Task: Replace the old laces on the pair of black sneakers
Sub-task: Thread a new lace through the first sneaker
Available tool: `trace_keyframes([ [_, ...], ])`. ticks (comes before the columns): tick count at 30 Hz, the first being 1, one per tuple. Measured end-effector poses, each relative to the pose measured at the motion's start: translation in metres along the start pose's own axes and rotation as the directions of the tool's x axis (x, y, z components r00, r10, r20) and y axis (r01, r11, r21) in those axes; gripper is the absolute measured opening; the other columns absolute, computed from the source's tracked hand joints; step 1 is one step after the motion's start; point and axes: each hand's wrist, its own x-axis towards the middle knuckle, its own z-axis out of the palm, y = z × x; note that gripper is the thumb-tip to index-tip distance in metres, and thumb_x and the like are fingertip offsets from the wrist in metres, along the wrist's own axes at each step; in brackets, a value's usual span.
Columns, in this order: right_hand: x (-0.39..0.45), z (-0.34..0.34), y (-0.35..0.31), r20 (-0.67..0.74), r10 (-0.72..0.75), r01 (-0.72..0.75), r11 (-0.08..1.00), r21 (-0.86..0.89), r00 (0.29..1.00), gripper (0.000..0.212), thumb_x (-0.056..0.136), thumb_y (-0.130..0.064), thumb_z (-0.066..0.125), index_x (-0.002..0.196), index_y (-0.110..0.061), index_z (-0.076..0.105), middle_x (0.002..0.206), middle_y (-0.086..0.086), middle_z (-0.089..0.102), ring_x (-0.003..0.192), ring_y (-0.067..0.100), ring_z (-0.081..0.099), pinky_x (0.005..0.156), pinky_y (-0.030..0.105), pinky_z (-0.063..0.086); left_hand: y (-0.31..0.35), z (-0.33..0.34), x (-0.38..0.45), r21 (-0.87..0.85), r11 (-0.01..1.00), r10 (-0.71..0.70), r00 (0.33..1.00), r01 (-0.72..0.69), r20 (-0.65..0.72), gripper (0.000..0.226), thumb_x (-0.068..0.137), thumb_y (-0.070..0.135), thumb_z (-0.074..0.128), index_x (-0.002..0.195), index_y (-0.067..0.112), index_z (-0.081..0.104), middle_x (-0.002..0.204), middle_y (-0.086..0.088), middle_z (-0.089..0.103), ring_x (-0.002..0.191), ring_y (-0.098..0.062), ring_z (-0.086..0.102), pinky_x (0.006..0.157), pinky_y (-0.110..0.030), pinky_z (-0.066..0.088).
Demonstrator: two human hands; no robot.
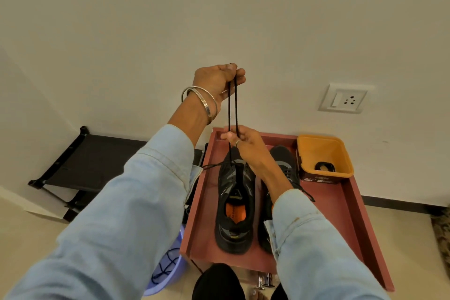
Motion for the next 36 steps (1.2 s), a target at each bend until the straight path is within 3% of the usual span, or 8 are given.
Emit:
trace_keyframes([
  [6, -0.003, -0.014, 0.05, 0.054, 0.108, -0.105, 0.993, -0.055, 0.993, 0.025, 0.101, -0.006, 0.041, 0.094, -0.011, 0.064, 0.092, 0.002, 0.066, 0.101, 0.018, 0.061, 0.096, 0.032, 0.045, -0.019, -0.036, 0.02, 0.138, 0.99, 0.041, 0.948, 0.003, -0.315, 0.008, 0.088, 0.019, 0.064, 0.082, 0.023, 0.065, 0.077, 0.013, 0.062, 0.07, -0.004, 0.051, 0.057, -0.021, 0.042],
  [9, -0.002, -0.02, 0.06, 0.027, 0.117, -0.117, 0.993, -0.023, 0.993, 0.028, 0.102, -0.004, 0.039, 0.087, -0.01, 0.062, 0.092, 0.005, 0.069, 0.102, 0.024, 0.063, 0.093, 0.031, 0.047, -0.052, -0.063, 0.03, 0.209, 0.972, -0.007, 0.906, 0.105, -0.424, 0.01, 0.085, 0.018, 0.067, 0.076, 0.017, 0.063, 0.075, 0.006, 0.058, 0.073, -0.011, 0.053, 0.071, -0.025, 0.049],
  [12, 0.006, -0.022, 0.059, 0.046, 0.125, -0.124, 0.992, -0.03, 0.991, 0.032, 0.101, -0.005, 0.04, 0.083, -0.013, 0.065, 0.096, 0.01, 0.071, 0.104, 0.028, 0.064, 0.098, 0.042, 0.048, -0.093, -0.079, 0.029, 0.543, 0.742, -0.134, 0.881, 0.392, -0.454, 0.019, 0.085, 0.014, 0.062, 0.102, 0.004, 0.061, 0.098, -0.011, 0.066, 0.083, -0.022, 0.061, 0.071, -0.022, 0.05],
  [16, 0.015, -0.023, 0.058, 0.013, 0.167, -0.167, 0.986, -0.024, 0.986, 0.03, 0.101, -0.005, 0.04, 0.082, -0.011, 0.063, 0.101, 0.018, 0.07, 0.104, 0.029, 0.065, 0.097, 0.043, 0.048, -0.146, -0.07, -0.002, 0.793, 0.449, -0.114, 0.907, 0.411, -0.405, 0.028, 0.092, 0.018, 0.054, 0.111, -0.001, 0.059, 0.115, -0.02, 0.06, 0.103, -0.034, 0.06, 0.086, -0.038, 0.051],
  [20, 0.02, -0.021, 0.05, -0.02, 0.195, -0.195, 0.981, -0.004, 0.981, 0.027, 0.101, -0.004, 0.04, 0.084, -0.006, 0.061, 0.107, 0.024, 0.067, 0.099, 0.028, 0.066, 0.077, 0.027, 0.051, -0.187, -0.038, -0.036, 0.766, 0.591, -0.142, 0.968, 0.251, -0.207, 0.029, 0.08, 0.043, 0.07, 0.084, 0.015, 0.064, 0.082, -0.002, 0.062, 0.077, -0.019, 0.062, 0.076, -0.033, 0.052],
  [22, 0.02, -0.019, 0.046, -0.01, 0.202, -0.202, 0.979, -0.028, 0.979, 0.027, 0.101, -0.004, 0.041, 0.084, -0.007, 0.062, 0.106, 0.022, 0.068, 0.096, 0.022, 0.066, 0.069, 0.019, 0.048, -0.206, -0.031, -0.045, 0.746, 0.611, -0.196, 0.964, 0.264, -0.18, 0.041, 0.07, 0.047, 0.077, 0.093, 0.017, 0.06, 0.093, -0.001, 0.062, 0.084, -0.019, 0.062, 0.078, -0.035, 0.053],
  [28, 0.028, -0.019, 0.015, -0.04, 0.144, -0.144, 0.989, -0.012, 0.989, 0.026, 0.101, -0.007, 0.043, 0.085, -0.011, 0.063, 0.094, 0.013, 0.072, 0.1, 0.024, 0.068, 0.095, 0.044, 0.049, -0.222, -0.034, -0.045, 0.665, 0.686, -0.125, 0.948, 0.295, -0.292, 0.035, 0.071, 0.034, 0.08, 0.096, 0.018, 0.061, 0.094, 0.002, 0.064, 0.086, -0.015, 0.061, 0.078, -0.032, 0.052],
  [36, 0.033, -0.036, -0.092, -0.165, 0.039, 0.009, 0.96, 0.281, 0.986, 0.028, 0.102, -0.004, 0.039, 0.083, -0.005, 0.06, 0.085, 0.016, 0.069, 0.083, 0.026, 0.071, 0.073, 0.032, 0.058, -0.227, -0.037, -0.045, 0.57, 0.757, -0.16, 0.937, 0.319, -0.312, 0.031, 0.071, 0.028, 0.081, 0.091, 0.019, 0.06, 0.089, 0.001, 0.064, 0.08, -0.016, 0.061, 0.079, -0.033, 0.054],
])
